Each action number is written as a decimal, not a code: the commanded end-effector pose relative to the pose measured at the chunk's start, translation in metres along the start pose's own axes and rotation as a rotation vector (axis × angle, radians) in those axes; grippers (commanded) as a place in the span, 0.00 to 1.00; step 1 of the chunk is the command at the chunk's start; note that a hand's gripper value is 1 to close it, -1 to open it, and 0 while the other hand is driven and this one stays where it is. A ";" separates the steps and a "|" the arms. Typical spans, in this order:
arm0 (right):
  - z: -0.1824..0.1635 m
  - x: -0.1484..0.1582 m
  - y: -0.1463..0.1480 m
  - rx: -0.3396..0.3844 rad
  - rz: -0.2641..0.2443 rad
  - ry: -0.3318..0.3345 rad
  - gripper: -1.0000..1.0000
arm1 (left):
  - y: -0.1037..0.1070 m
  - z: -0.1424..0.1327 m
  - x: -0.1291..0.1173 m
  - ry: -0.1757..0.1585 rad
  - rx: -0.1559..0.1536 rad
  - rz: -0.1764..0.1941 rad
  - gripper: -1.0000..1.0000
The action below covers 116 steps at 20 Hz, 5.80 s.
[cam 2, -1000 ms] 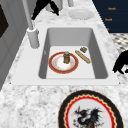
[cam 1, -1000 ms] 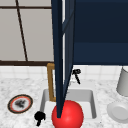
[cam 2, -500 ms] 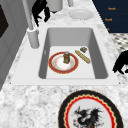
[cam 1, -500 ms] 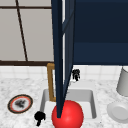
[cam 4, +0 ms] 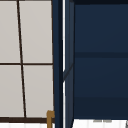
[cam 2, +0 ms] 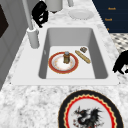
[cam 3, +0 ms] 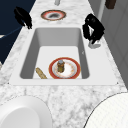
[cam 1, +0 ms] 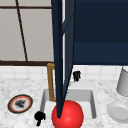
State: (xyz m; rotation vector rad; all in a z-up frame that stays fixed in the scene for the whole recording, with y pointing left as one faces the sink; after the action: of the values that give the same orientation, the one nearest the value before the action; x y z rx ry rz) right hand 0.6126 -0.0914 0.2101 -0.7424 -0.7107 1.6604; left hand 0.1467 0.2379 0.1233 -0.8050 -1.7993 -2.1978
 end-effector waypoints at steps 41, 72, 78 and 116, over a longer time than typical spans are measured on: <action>-0.026 -0.012 -0.010 -0.166 0.158 -0.011 0.00 | 0.000 0.000 0.000 0.000 0.000 0.000 0.50; -0.067 -0.030 0.013 -0.174 0.157 -0.086 1.00 | 0.000 0.000 0.000 0.000 0.000 0.000 0.50; -0.068 -0.034 0.022 -0.206 0.150 -0.126 1.00 | 0.000 0.000 0.000 0.000 0.000 0.000 0.50; -0.045 -0.070 -0.007 -0.258 0.010 -0.231 0.00 | 0.000 0.000 0.000 0.000 0.000 0.000 0.50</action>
State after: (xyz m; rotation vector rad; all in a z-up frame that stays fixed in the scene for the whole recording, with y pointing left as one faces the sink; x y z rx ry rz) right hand 0.6628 -0.1398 0.1838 -0.7391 -1.0920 1.7531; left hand 0.1467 0.2379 0.1233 -0.8050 -1.7993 -2.1978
